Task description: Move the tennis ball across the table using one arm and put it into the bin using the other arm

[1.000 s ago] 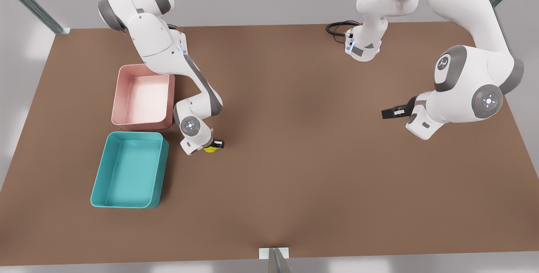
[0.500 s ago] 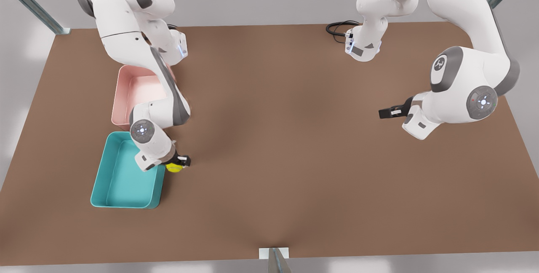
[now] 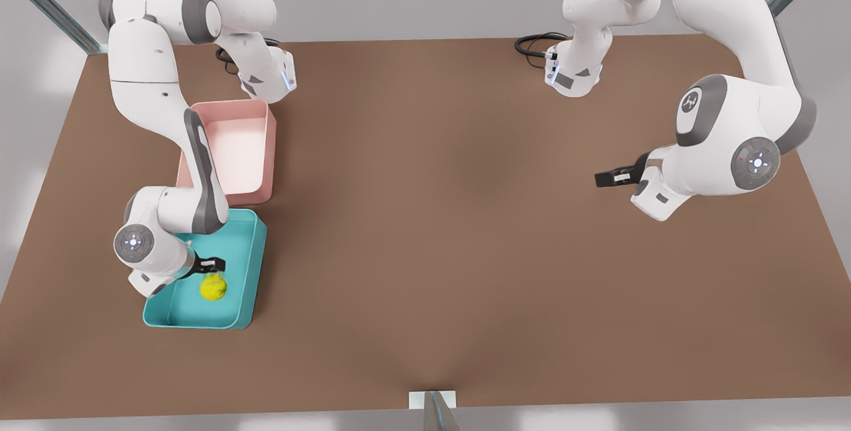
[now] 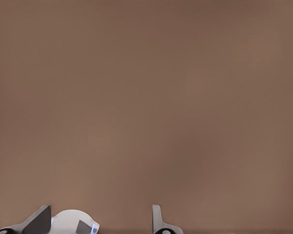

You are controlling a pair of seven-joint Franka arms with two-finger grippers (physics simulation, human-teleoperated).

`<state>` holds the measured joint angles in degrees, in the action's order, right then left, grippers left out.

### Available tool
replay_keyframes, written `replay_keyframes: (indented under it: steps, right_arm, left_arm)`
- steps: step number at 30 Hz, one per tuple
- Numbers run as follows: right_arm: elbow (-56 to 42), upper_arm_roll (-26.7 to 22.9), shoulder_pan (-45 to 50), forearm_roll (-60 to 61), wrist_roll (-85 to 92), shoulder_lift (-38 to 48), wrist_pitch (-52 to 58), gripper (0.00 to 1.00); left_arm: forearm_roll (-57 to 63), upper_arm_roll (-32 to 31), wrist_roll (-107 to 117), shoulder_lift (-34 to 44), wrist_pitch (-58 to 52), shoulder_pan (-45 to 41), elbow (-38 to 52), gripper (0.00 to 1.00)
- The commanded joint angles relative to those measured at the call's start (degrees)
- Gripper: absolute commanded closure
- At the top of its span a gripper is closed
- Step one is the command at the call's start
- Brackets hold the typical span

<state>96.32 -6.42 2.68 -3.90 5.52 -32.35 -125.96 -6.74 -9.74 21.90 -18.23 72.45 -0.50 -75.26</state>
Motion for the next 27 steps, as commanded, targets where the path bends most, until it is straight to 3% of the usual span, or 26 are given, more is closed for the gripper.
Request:
replay_keyframes:
  steps: [1, 7, 8, 13, 27]
  right_arm:
    - [-0.1, 0.0, 0.0, 2.1, 20.8, 0.1, 0.6, 0.00]
    - [-7.8, 0.5, 1.1, 9.2, 0.7, 1.1, 21.9, 0.00]
    - [-7.7, 0.5, 2.0, 8.4, -8.3, 4.7, 25.2, 0.00]
    - [-7.4, 0.5, 3.3, 8.1, -16.3, 23.6, 42.8, 0.00]
    - [-9.7, 0.4, 3.3, 6.0, -12.2, 24.4, 43.3, 0.00]
  left_arm:
    - [0.1, -0.4, 0.4, 0.0, -0.1, 0.1, 0.0, 0.00]
    - [0.3, -1.3, 0.2, 0.0, 0.0, 0.1, 0.0, 0.00]
    - [0.3, -1.3, 0.2, -0.1, 0.1, 0.4, 0.0, 0.00]
    - [0.7, -1.3, 0.2, 0.1, 0.1, 0.3, 0.1, 0.00]
    - [2.3, -3.4, 0.4, 0.6, 0.1, 0.2, 0.7, 0.00]
